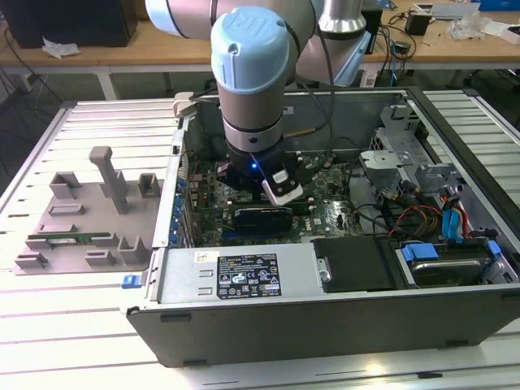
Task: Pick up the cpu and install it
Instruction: 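Install the second cpu locking lever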
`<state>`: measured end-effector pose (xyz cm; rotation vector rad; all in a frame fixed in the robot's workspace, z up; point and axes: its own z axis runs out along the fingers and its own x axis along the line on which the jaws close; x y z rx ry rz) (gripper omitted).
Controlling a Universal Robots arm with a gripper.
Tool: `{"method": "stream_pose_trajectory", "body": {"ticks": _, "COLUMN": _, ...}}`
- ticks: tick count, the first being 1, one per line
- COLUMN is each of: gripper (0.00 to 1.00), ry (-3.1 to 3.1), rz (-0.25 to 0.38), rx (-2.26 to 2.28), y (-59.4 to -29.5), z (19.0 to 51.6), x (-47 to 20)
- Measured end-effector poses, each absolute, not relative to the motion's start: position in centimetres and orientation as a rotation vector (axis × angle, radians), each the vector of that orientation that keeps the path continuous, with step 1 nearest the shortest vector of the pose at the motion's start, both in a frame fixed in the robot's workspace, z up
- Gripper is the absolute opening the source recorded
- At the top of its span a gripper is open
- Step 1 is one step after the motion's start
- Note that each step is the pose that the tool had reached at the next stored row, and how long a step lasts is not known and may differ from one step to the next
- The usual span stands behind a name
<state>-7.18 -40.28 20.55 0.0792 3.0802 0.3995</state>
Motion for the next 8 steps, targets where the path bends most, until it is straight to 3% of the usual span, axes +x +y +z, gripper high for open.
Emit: {"method": "stream_pose_trajectory", "body": {"ticks": 8, "gripper": 0.11, "ry": 3.071, "rz": 0.472, "rx": 0.082, "y": -40.22, "z": 19.78, "x": -7.66}}
